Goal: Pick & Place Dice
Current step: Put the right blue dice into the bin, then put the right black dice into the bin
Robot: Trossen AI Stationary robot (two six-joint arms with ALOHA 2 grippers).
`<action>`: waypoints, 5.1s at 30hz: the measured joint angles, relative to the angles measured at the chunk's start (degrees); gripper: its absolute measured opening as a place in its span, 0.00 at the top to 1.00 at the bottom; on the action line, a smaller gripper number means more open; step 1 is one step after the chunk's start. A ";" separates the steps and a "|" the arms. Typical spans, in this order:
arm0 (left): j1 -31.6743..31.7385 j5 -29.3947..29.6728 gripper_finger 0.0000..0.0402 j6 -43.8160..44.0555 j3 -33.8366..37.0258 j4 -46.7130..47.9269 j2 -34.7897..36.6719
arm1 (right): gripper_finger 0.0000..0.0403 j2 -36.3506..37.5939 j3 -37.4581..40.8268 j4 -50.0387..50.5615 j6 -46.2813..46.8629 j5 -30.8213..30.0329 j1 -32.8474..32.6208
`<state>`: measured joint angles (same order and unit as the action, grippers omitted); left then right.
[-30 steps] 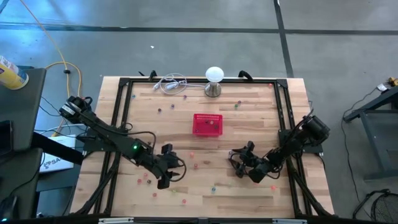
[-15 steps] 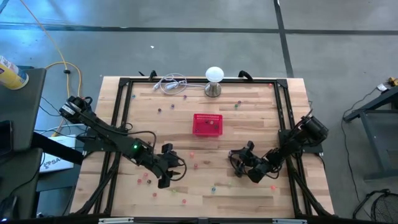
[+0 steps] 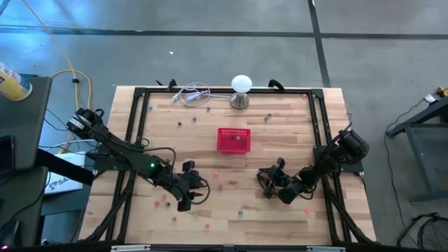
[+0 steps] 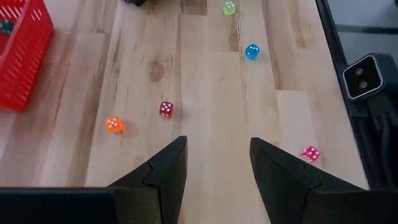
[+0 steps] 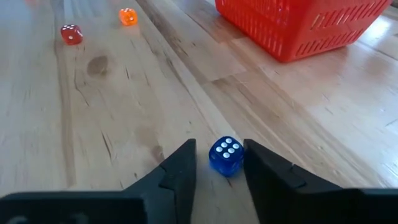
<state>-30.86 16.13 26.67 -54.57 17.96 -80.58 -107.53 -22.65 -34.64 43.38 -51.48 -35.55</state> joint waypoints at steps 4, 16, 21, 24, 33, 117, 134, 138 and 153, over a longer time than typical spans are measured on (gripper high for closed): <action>-0.01 0.15 0.58 -2.64 0.00 -0.02 0.00 | 0.80 0.00 0.00 -0.04 0.15 0.37 0.13; -0.01 0.17 0.58 -2.86 0.00 -0.02 0.00 | 0.90 0.20 -0.66 -0.65 -0.85 1.01 0.13; -0.01 0.17 0.58 -2.83 0.00 -0.07 0.00 | 0.92 3.37 -3.83 -1.41 -11.29 1.80 1.73; 0.00 0.20 0.58 -3.09 0.00 -0.30 0.00 | 0.92 6.81 -7.06 -2.08 -20.16 1.79 4.15; -0.41 0.26 0.58 -3.20 0.00 0.10 0.00 | 0.92 10.54 -16.69 0.57 -34.68 6.49 16.36; 4.83 0.15 0.58 -2.18 0.00 -1.73 0.00 | 0.50 26.49 -17.59 81.15 35.79 44.15 -0.78; 4.47 0.19 0.58 -2.33 0.00 -1.73 0.00 | 0.49 26.49 -17.62 79.19 34.38 47.63 1.36; 4.29 0.17 0.58 -2.27 0.00 -1.73 0.00 | 0.49 26.49 -17.13 78.71 34.38 47.65 1.36; 4.31 0.18 0.58 -2.24 0.00 -1.75 0.00 | 0.50 26.62 -12.31 72.63 31.96 47.74 1.32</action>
<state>-26.55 16.31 24.43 -54.57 16.21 -80.58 -80.90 -34.96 37.99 75.34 -3.74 -34.23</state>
